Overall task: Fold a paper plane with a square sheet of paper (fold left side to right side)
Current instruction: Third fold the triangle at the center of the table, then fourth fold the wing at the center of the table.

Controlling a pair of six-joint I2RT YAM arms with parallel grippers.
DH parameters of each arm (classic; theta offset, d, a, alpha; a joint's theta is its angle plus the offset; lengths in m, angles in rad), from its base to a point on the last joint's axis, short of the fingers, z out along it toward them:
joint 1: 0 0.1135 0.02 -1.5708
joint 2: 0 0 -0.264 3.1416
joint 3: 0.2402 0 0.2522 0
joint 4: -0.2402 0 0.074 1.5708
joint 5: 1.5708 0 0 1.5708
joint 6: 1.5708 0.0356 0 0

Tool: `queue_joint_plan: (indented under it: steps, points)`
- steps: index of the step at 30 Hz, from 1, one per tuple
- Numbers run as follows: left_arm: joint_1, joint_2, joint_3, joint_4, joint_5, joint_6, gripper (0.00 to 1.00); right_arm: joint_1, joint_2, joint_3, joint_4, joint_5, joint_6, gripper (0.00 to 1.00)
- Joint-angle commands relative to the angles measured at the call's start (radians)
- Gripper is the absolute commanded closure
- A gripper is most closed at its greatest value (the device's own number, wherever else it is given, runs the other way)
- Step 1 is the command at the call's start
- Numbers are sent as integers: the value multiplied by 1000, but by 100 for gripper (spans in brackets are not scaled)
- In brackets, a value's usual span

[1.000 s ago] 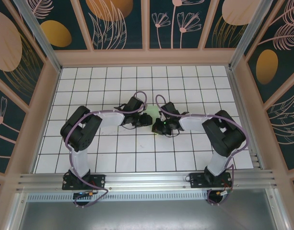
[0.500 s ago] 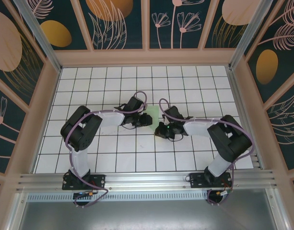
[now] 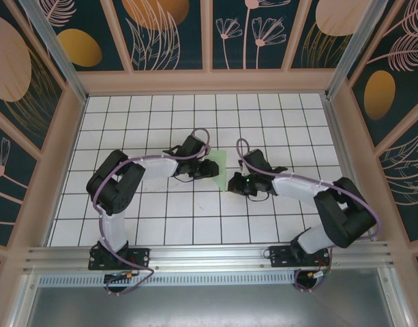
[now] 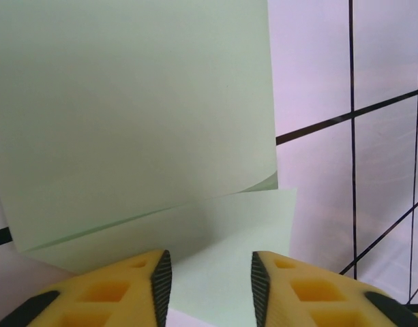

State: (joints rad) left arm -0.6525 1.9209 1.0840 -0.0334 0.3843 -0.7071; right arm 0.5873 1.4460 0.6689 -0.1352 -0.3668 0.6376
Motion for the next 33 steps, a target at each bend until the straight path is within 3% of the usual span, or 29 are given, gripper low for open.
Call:
queue_joint_plan:
  steps: [1, 6, 10, 16, 21, 33]
  points:
    - [16, -86, 50, -39, 6, 14, 56, -34, -75, 26, -10, 25, -91, 83]
    - [52, -186, 26, -40, 2, 9, 46, -145, -119, 2, 94, -23, -177, 58]
    - [88, -267, -43, -37, -24, 3, 42, -175, -66, 21, 180, -134, -250, 49]
    - [124, -322, -195, 71, -3, -72, 39, -176, 110, 87, 231, -218, -311, 50]
    - [124, -311, -223, 99, 5, -91, 38, -172, 229, 147, 245, -251, -323, 57]
    - [124, -281, -220, 104, 16, -90, 37, -155, 339, 211, 247, -276, -328, 68]
